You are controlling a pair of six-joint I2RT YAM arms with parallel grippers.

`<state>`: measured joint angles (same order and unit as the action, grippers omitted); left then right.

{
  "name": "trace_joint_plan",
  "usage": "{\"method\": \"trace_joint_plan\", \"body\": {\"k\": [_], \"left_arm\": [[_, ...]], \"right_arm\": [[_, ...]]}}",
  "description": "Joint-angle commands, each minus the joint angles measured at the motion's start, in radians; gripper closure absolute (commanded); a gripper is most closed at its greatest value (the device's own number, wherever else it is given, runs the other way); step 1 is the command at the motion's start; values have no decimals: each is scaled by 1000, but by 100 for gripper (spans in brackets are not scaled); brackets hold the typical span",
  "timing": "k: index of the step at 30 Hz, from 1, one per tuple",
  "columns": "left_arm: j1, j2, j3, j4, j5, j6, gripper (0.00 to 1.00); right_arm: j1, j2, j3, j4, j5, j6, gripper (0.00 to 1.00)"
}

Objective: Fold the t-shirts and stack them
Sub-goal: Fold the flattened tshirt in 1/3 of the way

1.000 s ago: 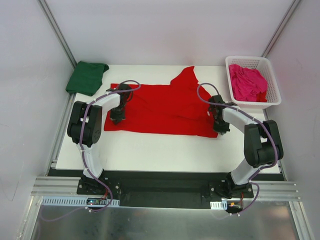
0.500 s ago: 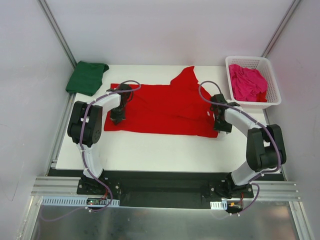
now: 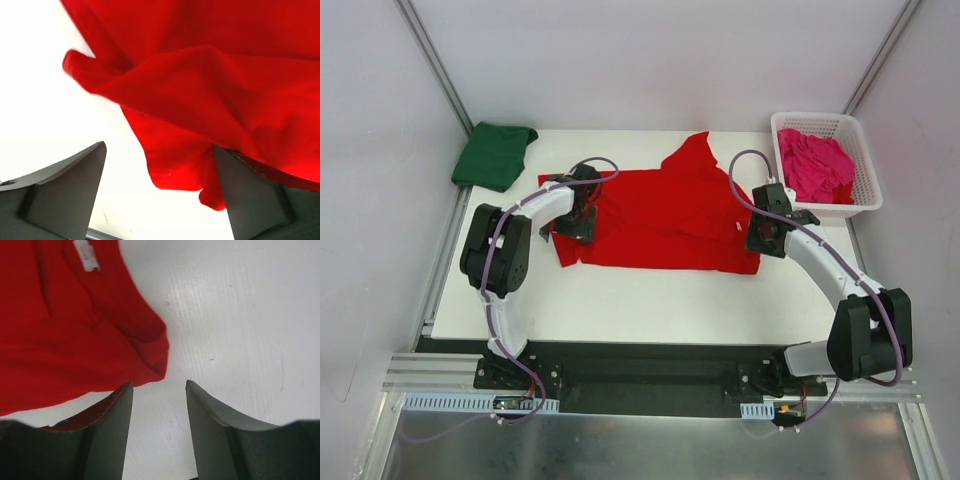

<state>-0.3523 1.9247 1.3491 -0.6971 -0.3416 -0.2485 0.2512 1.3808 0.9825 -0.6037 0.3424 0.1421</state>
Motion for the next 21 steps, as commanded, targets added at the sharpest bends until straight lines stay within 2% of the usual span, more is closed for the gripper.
{"method": "trace_joint_plan", "body": {"k": [1,9,12,17,21], "left_arm": [[-36,-49,44,-16,24,-12,9],[-34,-75,-5,-19,-25,-5,9],[-34,-78,-24,-21,-37,-2,14],[-28,-84,-53,-39,-92,11,37],[-13,-81,-68,-64,-128,28,40]], "right_arm": [[11,-31,-19,81,-163,-29,49],[22,-29,-1,73,-154,-26,49],[23,-28,-2,73,-146,-27,49],[26,-20,-7,78,-144,-30,49],[26,-17,-7,82,-143,-35,48]]}}
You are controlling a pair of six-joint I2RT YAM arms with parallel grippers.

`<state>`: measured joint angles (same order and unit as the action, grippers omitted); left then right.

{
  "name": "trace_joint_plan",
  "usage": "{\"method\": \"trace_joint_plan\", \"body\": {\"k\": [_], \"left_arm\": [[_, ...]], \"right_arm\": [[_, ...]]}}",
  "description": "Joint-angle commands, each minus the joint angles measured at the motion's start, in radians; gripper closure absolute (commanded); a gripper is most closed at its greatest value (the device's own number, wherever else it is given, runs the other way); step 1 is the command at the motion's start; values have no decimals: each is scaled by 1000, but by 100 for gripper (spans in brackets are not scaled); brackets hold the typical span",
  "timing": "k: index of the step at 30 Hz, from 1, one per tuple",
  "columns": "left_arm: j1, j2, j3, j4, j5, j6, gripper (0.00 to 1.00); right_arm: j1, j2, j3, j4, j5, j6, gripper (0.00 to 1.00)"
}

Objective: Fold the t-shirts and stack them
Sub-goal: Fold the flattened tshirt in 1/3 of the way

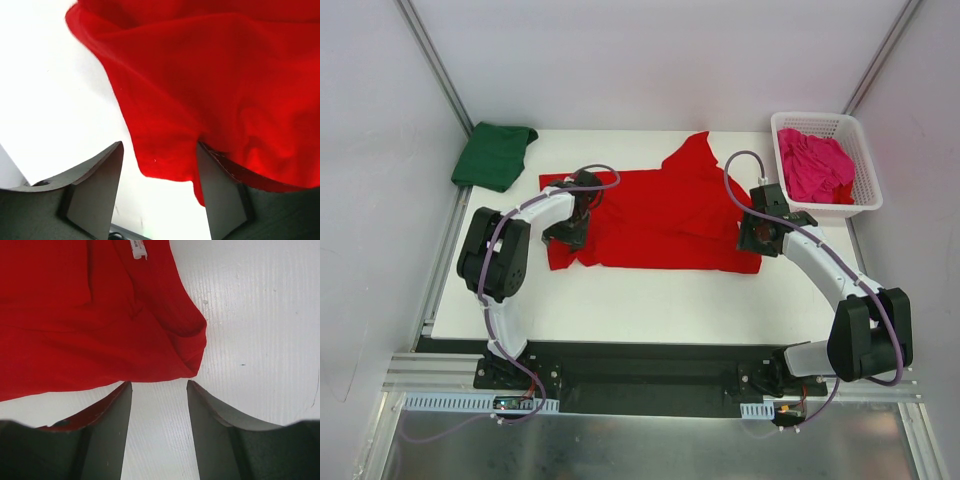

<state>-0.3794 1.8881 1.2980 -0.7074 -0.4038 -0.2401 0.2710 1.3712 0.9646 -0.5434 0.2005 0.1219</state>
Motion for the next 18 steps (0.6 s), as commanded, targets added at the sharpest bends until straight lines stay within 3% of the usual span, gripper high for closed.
{"method": "trace_joint_plan", "body": {"k": [1,8,18], "left_arm": [[20,-43,-20,-58,-90,27,40],[34,-15,-34,-86,-200,58,41],[37,2,-32,-101,-237,47,45]], "right_arm": [[7,-6,13,23,-3,-16,48],[7,-6,5,28,2,-21,48],[7,-15,-3,31,8,-27,48]]}}
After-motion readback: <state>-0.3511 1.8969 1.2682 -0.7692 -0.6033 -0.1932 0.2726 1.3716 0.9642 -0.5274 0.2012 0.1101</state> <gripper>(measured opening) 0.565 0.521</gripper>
